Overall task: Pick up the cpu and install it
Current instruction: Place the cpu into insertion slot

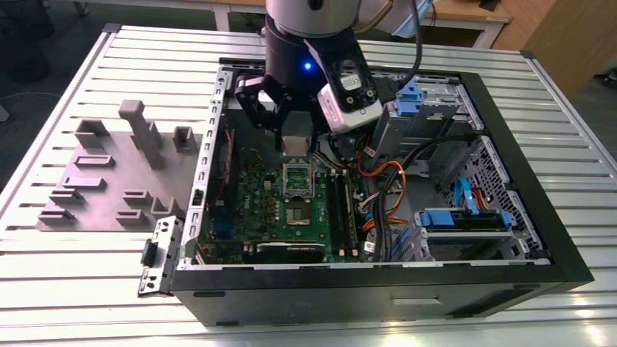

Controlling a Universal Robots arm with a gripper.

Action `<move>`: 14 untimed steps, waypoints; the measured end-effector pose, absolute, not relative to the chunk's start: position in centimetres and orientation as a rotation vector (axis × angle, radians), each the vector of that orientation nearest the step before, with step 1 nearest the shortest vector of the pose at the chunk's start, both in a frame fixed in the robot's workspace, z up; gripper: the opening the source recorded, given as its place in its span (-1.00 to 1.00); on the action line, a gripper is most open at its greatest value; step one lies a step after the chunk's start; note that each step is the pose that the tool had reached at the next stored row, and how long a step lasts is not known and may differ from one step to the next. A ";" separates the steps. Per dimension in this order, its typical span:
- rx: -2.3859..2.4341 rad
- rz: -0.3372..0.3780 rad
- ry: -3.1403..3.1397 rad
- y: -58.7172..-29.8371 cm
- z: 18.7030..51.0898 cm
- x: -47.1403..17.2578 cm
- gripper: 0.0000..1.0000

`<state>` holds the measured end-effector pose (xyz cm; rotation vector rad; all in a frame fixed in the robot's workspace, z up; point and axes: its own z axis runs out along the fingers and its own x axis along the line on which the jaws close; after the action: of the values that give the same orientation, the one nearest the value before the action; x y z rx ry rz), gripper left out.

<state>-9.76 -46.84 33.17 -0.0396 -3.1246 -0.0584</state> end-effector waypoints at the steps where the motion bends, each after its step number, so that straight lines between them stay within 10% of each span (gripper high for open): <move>1: -0.040 -0.058 -3.125 -46.8 33.1 -9.8 -0.06; 14: -0.040 -0.059 -3.125 -46.8 32.8 -9.8 -0.06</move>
<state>-9.76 -46.84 32.77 -0.0396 -3.1246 -0.0590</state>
